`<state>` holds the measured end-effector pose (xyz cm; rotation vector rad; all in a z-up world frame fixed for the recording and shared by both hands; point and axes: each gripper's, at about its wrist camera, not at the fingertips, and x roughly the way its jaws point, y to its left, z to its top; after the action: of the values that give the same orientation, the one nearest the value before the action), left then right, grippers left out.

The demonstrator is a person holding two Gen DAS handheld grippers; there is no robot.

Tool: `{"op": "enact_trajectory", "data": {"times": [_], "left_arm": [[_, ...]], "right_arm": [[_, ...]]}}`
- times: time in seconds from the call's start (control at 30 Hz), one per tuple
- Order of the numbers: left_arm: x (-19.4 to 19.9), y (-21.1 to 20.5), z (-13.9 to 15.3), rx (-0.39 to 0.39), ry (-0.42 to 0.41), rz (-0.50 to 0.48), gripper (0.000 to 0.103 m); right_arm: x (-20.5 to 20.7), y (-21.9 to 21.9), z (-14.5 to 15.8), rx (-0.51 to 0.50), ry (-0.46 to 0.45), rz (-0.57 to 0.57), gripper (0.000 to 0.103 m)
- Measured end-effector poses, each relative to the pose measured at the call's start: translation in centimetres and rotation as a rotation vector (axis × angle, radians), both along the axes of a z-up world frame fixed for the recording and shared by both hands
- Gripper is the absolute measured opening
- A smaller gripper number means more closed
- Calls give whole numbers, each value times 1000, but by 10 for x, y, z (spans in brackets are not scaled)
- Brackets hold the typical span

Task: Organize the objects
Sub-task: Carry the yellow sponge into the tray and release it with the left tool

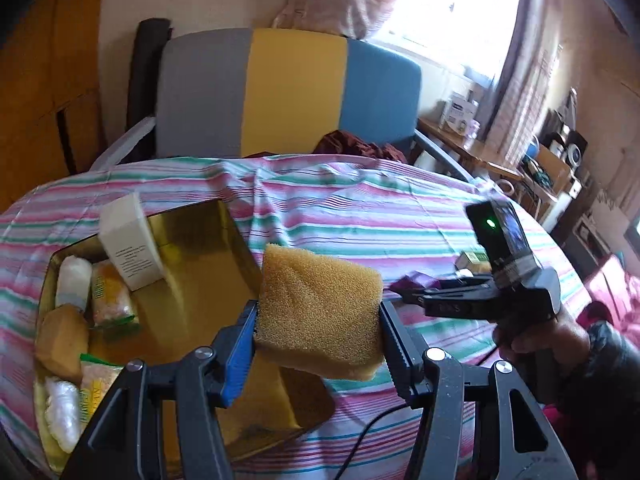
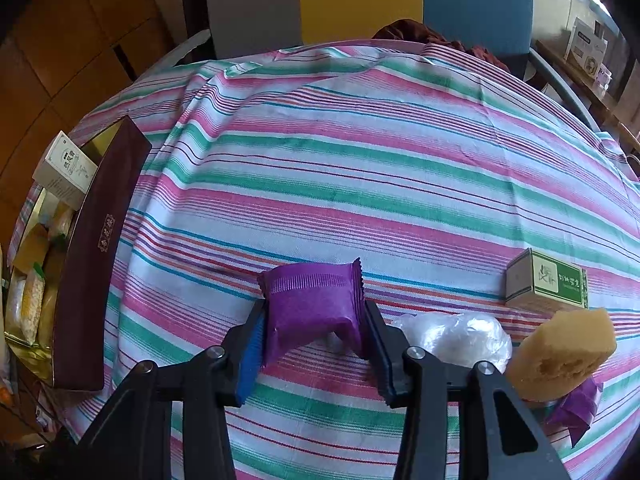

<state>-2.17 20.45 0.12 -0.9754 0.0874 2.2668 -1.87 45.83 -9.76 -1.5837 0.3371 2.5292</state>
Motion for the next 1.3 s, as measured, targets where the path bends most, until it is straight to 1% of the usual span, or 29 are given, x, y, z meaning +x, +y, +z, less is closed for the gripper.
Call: {"op": "enact_trajectory", "data": {"times": [0.1,0.17,0.23,0.33,0.47,0.7,0.8,0.9,1.03,1.13,1.2,1.3], "left_arm": [[-22,-35,0,13,-23,103,59],[-40,-63,-4,14,-41,193,59],[-54,-84,-13,7,-69,257,59],[-68,-104,-27,-20,-90,319,59],[-79,-102,-44,-39,-140,307,59],[-107,-56,-57,-94,-146,237,59],[-119,-35,-57,-123,-132,218,59],[-132,-20,-60,-122,-155,196,59],[-150,-8,-69,-133,-185,207,59],[-156,-2,-76,-147,-188,217,60],[-158,1,-78,-160,-181,219,62],[-157,2,-78,-164,-167,215,72]], "right_arm": [[0,-1,0,5,-1,-1,45],[-1,-3,0,11,0,5,45],[-2,-5,0,14,0,11,45],[-2,-8,1,20,3,18,45],[-2,-8,1,22,1,20,45],[-2,-6,0,24,1,22,45],[-3,-5,0,26,0,22,45],[-3,-5,1,28,0,20,45],[-4,-3,2,27,2,20,45],[-5,-3,1,28,1,20,45],[-5,-3,1,29,-2,20,45],[-5,-2,0,31,0,19,45]]}}
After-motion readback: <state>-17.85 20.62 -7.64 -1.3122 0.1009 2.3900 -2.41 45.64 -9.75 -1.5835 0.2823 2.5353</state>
